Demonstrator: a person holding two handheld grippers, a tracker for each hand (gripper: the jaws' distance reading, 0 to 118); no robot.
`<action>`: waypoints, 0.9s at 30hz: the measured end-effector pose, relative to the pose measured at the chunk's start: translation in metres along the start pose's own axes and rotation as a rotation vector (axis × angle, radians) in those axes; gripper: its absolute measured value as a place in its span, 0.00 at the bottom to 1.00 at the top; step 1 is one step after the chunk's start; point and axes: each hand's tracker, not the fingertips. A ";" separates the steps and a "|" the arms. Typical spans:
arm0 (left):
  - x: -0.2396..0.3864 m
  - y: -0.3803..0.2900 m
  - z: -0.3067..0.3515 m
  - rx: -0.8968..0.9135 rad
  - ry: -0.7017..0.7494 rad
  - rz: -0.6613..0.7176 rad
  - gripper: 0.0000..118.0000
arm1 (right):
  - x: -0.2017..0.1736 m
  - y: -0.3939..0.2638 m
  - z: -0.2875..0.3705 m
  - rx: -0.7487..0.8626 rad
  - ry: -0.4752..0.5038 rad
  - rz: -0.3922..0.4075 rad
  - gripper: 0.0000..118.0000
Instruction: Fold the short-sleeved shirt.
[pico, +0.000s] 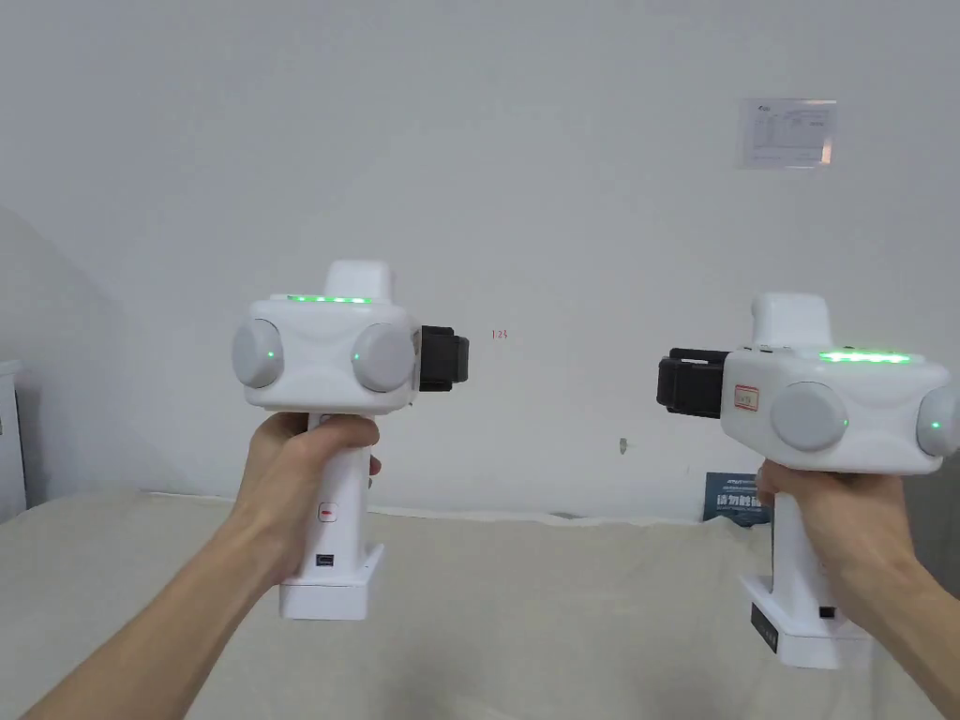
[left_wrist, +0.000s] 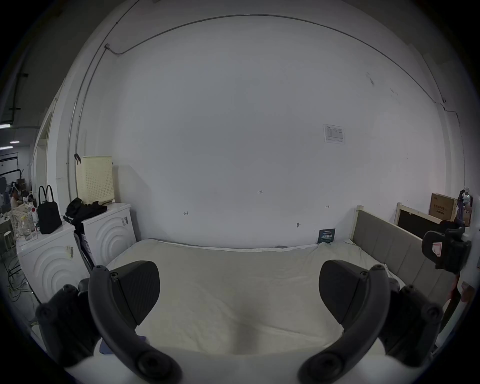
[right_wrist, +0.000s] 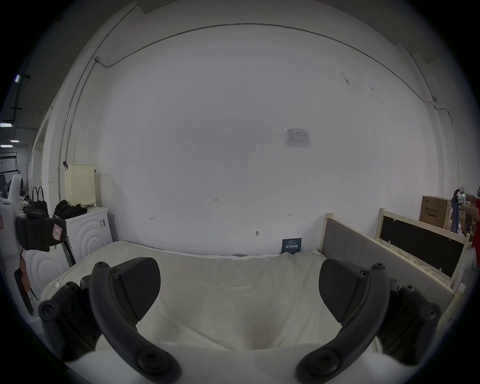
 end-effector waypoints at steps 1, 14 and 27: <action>0.000 -0.001 0.001 0.005 0.003 -0.002 1.00 | 0.000 0.001 0.001 0.001 0.001 -0.002 1.00; -0.004 0.000 0.007 0.025 -0.003 -0.006 1.00 | -0.005 0.004 0.005 0.019 0.008 0.024 1.00; -0.004 -0.005 0.004 0.019 -0.005 -0.006 1.00 | -0.005 0.006 0.006 0.022 0.011 0.056 1.00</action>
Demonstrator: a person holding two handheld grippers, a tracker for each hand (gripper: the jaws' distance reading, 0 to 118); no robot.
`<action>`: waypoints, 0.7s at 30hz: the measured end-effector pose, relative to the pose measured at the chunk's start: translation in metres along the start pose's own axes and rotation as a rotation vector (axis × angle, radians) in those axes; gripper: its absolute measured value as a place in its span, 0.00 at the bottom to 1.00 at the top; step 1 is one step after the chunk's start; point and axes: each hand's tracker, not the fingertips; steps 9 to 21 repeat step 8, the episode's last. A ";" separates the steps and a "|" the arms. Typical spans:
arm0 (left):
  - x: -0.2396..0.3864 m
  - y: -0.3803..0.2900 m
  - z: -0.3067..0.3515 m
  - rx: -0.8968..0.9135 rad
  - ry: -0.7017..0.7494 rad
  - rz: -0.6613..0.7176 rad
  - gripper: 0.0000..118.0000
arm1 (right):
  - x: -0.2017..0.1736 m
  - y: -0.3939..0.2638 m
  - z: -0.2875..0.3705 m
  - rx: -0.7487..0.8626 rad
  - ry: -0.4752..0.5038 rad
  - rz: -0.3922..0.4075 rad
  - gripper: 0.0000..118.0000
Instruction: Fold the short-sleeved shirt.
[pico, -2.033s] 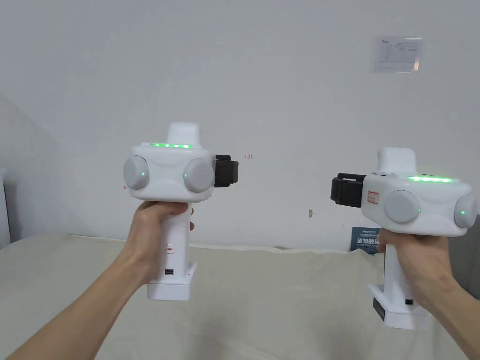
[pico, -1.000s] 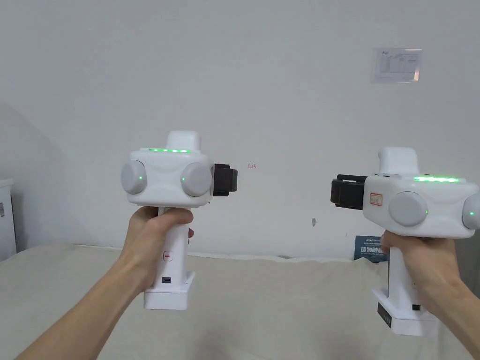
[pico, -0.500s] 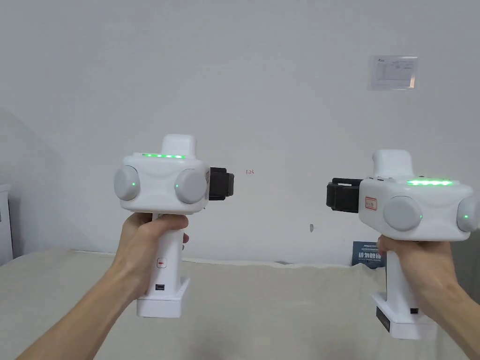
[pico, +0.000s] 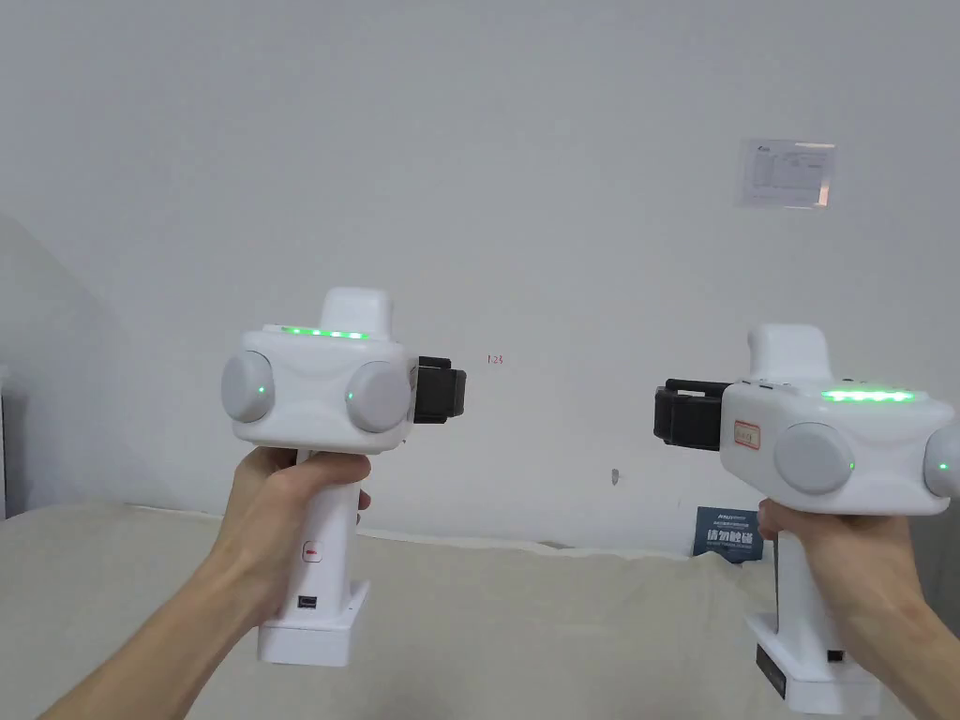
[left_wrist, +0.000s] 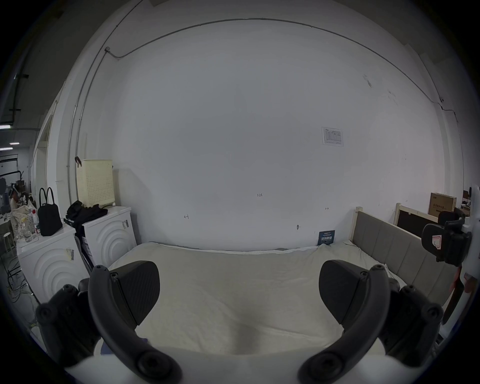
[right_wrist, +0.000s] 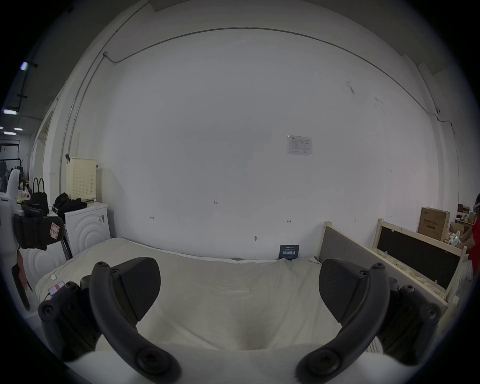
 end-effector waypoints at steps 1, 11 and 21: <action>0.000 0.000 0.000 -0.001 -0.003 -0.001 1.00 | 0.000 0.001 0.000 0.000 0.000 0.000 1.00; 0.002 -0.001 -0.001 -0.002 -0.003 -0.003 1.00 | 0.000 0.003 -0.003 0.007 -0.005 -0.010 1.00; 0.002 -0.001 -0.001 -0.002 -0.003 -0.003 1.00 | 0.000 0.003 -0.003 0.007 -0.005 -0.010 1.00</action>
